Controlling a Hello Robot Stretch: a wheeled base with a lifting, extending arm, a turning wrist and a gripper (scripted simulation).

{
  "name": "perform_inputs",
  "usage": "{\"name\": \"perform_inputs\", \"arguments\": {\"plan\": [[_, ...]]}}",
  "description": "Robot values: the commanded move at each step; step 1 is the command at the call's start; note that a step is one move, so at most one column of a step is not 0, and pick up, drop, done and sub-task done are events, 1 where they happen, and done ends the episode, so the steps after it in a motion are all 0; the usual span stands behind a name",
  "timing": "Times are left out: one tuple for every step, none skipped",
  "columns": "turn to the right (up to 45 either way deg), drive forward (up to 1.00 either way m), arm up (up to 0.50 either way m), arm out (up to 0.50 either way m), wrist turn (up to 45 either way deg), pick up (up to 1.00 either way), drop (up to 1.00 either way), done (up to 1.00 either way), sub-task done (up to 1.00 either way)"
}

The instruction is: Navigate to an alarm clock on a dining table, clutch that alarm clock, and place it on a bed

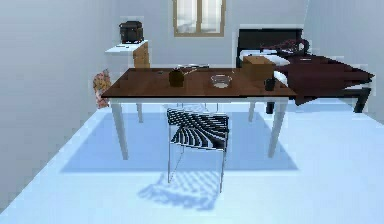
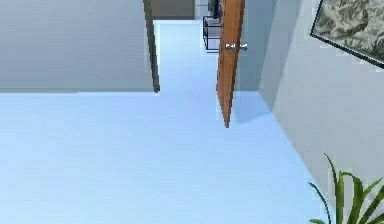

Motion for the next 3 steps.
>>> {"name": "perform_inputs", "arguments": {"plan": [[-12.0, 0.0, 0.0, 0.0, 0.0, 0.0, 0.0, 0.0, 0.0], [0.0, 0.95, 0.0, 0.0, 0.0, 0.0, 0.0, 0.0, 0.0], [-45.0, 0.0, 0.0, 0.0, 0.0, 0.0, 0.0, 0.0, 0.0]]}}
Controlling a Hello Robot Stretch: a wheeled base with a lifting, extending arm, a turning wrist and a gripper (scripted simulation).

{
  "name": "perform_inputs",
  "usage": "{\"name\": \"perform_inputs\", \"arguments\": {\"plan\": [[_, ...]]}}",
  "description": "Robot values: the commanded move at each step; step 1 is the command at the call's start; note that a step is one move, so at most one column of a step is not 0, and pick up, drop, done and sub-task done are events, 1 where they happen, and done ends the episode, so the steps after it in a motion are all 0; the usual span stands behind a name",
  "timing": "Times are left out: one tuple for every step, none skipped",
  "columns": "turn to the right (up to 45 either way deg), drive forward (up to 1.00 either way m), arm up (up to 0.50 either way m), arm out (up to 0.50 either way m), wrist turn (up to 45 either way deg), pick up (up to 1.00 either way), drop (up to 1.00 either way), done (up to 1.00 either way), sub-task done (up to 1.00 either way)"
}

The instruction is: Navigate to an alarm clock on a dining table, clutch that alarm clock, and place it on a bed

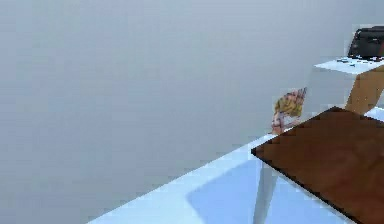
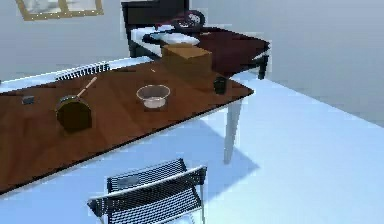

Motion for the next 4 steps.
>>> {"name": "perform_inputs", "arguments": {"plan": [[-45.0, 0.0, 0.0, 0.0, 0.0, 0.0, 0.0, 0.0, 0.0], [-45.0, 0.0, 0.0, 0.0, 0.0, 0.0, 0.0, 0.0, 0.0], [-33.0, 0.0, 0.0, 0.0, 0.0, 0.0, 0.0, 0.0, 0.0], [0.0, 0.1, 0.0, 0.0, 0.0, 0.0, 0.0, 0.0, 0.0]]}}
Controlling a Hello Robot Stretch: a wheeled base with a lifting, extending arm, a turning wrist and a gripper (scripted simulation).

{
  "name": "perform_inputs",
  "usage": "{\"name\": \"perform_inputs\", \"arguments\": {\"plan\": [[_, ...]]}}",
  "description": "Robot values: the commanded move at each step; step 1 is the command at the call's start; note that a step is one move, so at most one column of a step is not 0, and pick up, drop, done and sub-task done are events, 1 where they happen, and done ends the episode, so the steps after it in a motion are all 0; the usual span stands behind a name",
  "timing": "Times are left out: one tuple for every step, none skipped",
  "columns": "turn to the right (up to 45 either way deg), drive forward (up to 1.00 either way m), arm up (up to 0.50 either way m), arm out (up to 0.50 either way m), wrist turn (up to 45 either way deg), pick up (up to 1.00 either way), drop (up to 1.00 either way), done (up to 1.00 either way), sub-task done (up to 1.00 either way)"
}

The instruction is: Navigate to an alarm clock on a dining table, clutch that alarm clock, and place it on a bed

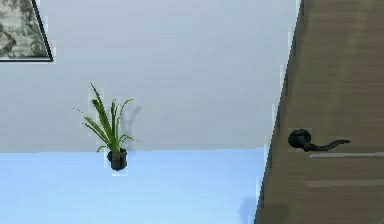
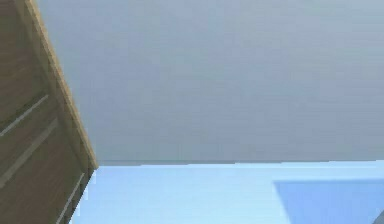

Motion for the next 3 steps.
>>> {"name": "perform_inputs", "arguments": {"plan": [[45.0, 0.0, 0.0, 0.0, 0.0, 0.0, 0.0, 0.0, 0.0], [39.0, 0.0, 0.0, 0.0, 0.0, 0.0, 0.0, 0.0, 0.0], [45.0, 0.0, 0.0, 0.0, 0.0, 0.0, 0.0, 0.0, 0.0]]}}
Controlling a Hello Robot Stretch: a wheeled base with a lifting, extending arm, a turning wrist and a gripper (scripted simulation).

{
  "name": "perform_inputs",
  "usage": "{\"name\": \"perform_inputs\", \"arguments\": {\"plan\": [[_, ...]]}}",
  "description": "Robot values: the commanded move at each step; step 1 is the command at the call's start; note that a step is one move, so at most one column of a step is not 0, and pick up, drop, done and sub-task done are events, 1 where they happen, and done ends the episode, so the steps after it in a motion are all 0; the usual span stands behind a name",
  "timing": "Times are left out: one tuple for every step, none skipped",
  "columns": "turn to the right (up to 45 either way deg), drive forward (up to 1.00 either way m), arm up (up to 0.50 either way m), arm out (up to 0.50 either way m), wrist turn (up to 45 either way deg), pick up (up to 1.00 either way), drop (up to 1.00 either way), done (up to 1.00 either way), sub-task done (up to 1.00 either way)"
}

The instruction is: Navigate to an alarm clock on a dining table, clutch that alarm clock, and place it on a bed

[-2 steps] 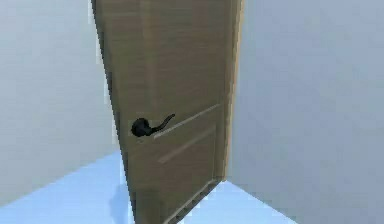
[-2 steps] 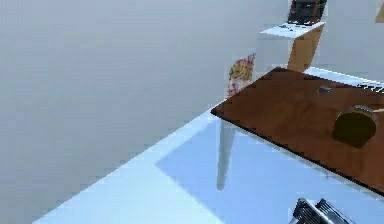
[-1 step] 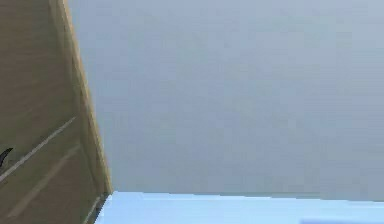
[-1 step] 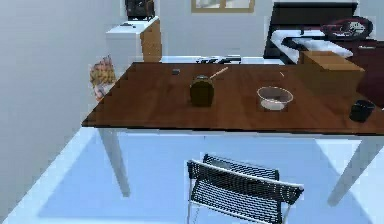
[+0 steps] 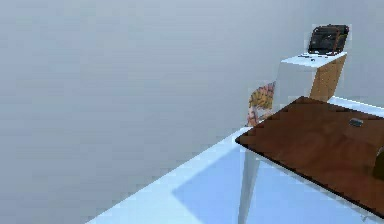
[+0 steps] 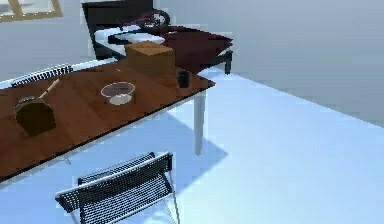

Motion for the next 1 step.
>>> {"name": "perform_inputs", "arguments": {"plan": [[18.0, 0.0, 0.0, 0.0, 0.0, 0.0, 0.0, 0.0, 0.0]]}}
